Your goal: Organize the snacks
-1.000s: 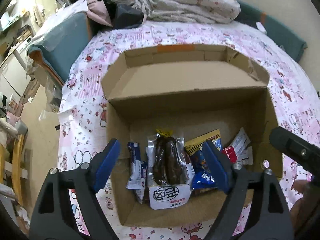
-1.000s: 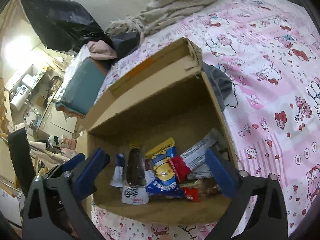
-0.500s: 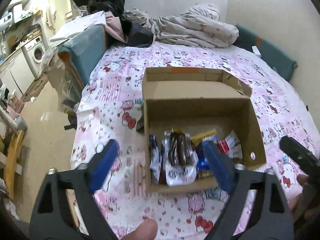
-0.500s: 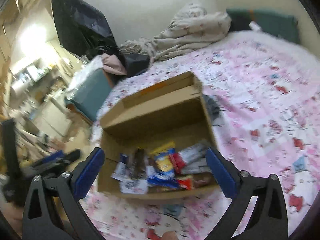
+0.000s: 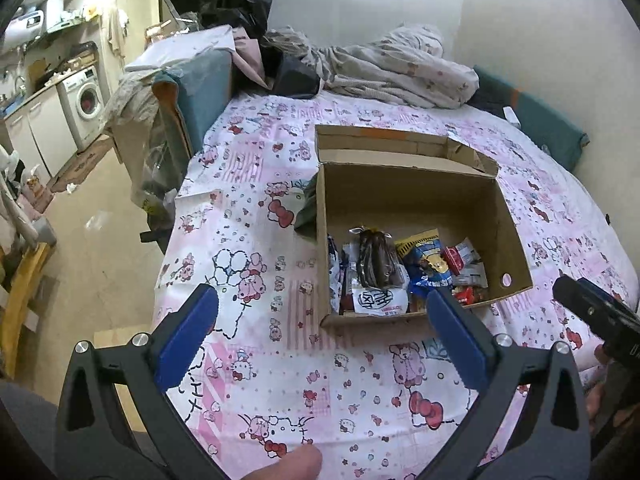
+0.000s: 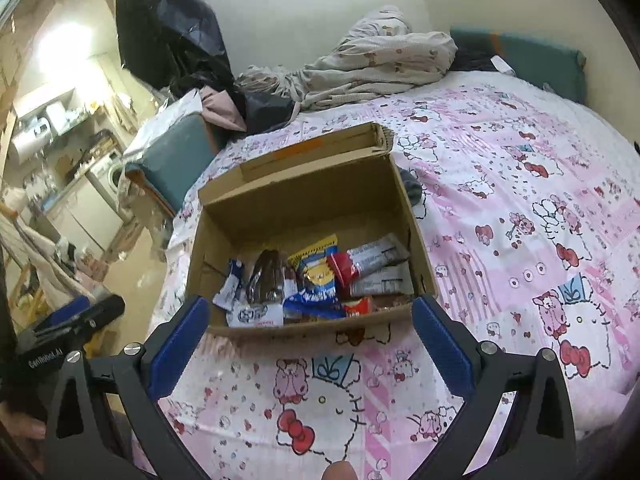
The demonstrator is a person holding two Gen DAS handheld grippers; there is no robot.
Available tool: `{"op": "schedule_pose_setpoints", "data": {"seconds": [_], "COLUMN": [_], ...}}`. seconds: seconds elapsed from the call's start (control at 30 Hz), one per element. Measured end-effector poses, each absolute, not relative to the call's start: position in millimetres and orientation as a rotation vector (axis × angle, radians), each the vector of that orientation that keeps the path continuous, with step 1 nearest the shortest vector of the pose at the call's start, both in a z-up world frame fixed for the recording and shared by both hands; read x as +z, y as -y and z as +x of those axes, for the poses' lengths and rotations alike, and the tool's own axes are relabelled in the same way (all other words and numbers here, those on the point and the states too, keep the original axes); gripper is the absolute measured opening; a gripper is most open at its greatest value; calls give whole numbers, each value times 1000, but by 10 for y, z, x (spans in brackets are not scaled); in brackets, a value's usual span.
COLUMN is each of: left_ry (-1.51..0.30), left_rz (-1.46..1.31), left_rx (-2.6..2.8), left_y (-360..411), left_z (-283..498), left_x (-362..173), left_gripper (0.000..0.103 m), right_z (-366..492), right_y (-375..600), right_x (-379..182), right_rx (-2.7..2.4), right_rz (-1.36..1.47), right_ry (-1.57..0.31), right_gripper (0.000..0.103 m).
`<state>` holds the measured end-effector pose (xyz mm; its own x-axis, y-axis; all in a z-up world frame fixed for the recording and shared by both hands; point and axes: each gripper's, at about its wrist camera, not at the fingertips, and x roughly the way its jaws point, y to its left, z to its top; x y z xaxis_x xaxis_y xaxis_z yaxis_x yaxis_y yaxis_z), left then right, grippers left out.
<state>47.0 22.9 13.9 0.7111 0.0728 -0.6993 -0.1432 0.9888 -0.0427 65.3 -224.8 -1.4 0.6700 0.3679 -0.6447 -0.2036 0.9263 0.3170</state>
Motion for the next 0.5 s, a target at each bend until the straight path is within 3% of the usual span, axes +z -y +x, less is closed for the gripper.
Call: {"op": "schedule_pose_setpoints", "data": {"seconds": [0.5], "left_ry": [-760], "left_rz": [-97], "left_rx": [94], "left_y": [-198], "left_z": [380], "left_x": [67], "left_gripper": [103], "right_z": [636], "right_y": [1996], "right_x": [-112], "right_rx": [282], "right_rz": [105], "right_ry": [-742], "right_gripper": [103]}}
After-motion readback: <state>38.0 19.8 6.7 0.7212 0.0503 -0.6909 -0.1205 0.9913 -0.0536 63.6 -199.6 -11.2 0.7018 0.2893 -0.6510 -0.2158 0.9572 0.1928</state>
